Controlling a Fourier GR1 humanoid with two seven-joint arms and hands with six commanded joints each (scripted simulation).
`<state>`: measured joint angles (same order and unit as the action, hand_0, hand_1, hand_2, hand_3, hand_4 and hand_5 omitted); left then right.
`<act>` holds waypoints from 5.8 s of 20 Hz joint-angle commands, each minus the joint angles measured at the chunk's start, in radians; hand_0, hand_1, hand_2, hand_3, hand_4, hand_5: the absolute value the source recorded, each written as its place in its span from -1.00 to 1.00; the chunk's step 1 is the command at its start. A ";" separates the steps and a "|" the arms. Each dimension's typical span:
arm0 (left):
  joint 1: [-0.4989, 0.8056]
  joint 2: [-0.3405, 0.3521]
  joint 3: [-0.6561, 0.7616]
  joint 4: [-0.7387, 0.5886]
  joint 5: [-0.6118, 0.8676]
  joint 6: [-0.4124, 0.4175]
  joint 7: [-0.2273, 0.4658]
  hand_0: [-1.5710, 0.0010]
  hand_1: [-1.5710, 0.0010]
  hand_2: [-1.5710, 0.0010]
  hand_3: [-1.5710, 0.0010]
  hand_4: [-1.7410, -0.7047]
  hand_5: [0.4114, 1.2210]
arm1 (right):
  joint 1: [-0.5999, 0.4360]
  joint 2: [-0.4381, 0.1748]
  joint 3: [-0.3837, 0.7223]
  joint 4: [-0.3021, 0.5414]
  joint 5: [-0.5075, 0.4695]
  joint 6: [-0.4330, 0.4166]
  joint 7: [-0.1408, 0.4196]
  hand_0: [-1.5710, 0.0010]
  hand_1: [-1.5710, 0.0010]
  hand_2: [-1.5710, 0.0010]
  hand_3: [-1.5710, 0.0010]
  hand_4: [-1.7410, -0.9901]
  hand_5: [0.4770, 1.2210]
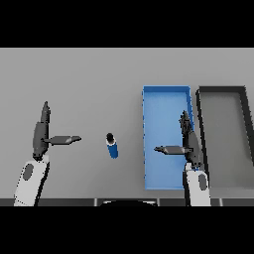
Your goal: Pick up the blue pipe and place it into the blue bin.
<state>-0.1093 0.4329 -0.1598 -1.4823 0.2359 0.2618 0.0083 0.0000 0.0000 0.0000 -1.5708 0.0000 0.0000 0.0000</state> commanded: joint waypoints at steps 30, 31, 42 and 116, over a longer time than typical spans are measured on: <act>0.092 0.091 -0.332 -0.130 -0.112 -0.453 -0.071 1.00 1.00 1.00 1.00 0.15 -0.90 | 0.096 -0.156 0.074 -0.126 0.165 0.044 -0.104 1.00 1.00 1.00 1.00 0.41 -0.60; 0.068 0.064 -0.340 -0.099 -0.124 -0.452 -0.065 1.00 1.00 1.00 1.00 0.15 -0.90 | 0.087 -0.151 0.073 -0.124 0.160 0.042 -0.089 1.00 1.00 1.00 1.00 0.39 -0.60; -0.068 -0.123 -0.396 0.097 -0.236 -0.383 -0.083 1.00 1.00 1.00 1.00 0.31 -0.97 | 0.110 -0.159 0.065 -0.131 0.153 0.049 -0.091 1.00 1.00 1.00 1.00 0.38 -0.56; -0.161 -0.357 -0.337 -0.078 -0.183 -0.475 -0.187 -1.00 -1.00 -1.00 -1.00 -0.47 1.00 | -0.081 0.232 0.415 -0.527 0.420 0.173 0.610 0.96 0.93 0.86 0.99 0.46 -0.92</act>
<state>-0.2713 0.0761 -0.4964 -1.5614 0.0551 -0.2125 -0.1972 -0.0810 0.2318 0.4145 -2.0947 0.4220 0.1709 0.6101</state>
